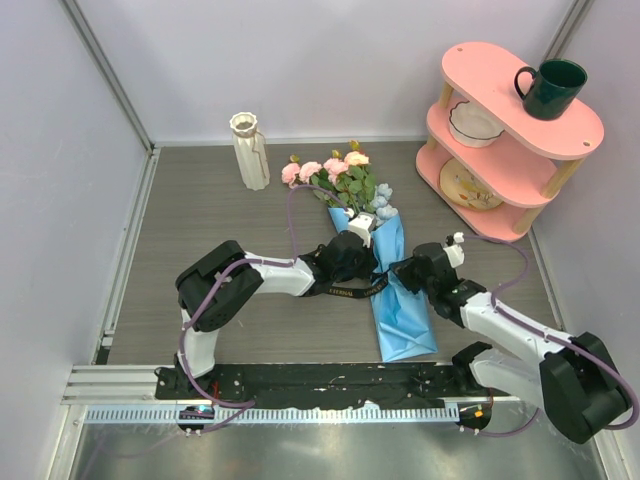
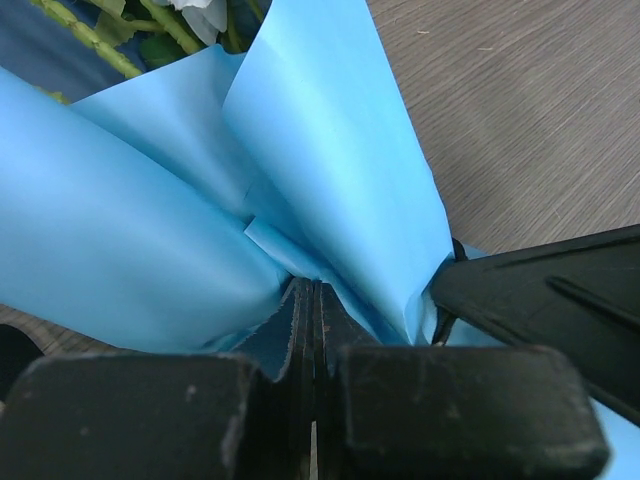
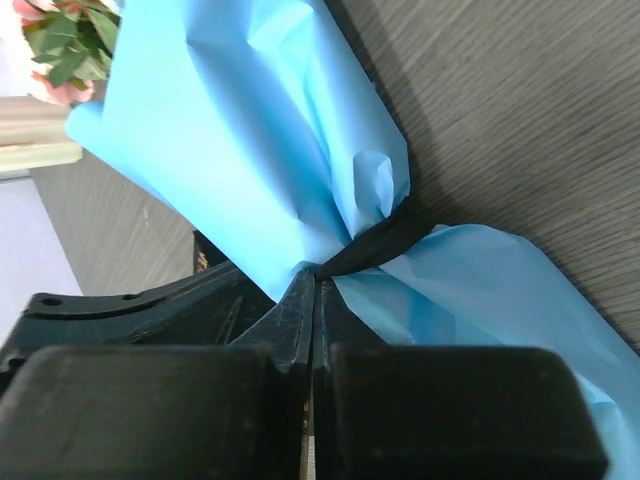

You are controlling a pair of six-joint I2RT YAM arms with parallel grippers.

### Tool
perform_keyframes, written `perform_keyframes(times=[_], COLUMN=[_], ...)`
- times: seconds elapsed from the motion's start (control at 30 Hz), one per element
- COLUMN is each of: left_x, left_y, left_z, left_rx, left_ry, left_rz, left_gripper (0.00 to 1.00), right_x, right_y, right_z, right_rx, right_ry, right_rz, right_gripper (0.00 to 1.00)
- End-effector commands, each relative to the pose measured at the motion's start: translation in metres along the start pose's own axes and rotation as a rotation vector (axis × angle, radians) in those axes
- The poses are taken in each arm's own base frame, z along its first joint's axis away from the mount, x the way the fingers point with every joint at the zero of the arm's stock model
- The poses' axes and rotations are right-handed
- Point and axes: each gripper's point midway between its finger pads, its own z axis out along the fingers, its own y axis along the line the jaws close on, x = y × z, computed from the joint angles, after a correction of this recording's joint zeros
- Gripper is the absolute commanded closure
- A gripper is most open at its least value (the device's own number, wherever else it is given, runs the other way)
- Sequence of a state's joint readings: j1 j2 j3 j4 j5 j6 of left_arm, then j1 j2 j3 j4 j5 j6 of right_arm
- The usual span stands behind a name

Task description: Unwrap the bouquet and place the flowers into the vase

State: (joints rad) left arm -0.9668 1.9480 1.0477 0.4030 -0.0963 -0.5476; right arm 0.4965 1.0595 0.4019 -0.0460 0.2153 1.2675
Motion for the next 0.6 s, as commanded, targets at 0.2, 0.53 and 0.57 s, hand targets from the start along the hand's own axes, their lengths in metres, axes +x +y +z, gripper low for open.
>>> perform_keyframes(times=[0.2,0.53,0.57], left_x=[0.010,0.011,0.010], left_y=[0.004,0.007,0.007], left_z=[0.006,0.005,0.005], left_rx=[-0.043,-0.057,-0.059], left_ry=[0.052,0.056,0.054], left_rz=[0.008,0.014,0.015], left_gripper=[1.00,1.00,1.00], right_x=[-0.041,-0.101,-0.106], right_y=[0.048,0.074,0.075], right_z=[-0.035,-0.090,-0.096], right_rx=[-0.145,-0.149,-0.134], right_ry=[-0.149,-0.379,-0.399], right_rz=[0.046,-0.139,-0.158], right_gripper=[0.99,0.99,0.99])
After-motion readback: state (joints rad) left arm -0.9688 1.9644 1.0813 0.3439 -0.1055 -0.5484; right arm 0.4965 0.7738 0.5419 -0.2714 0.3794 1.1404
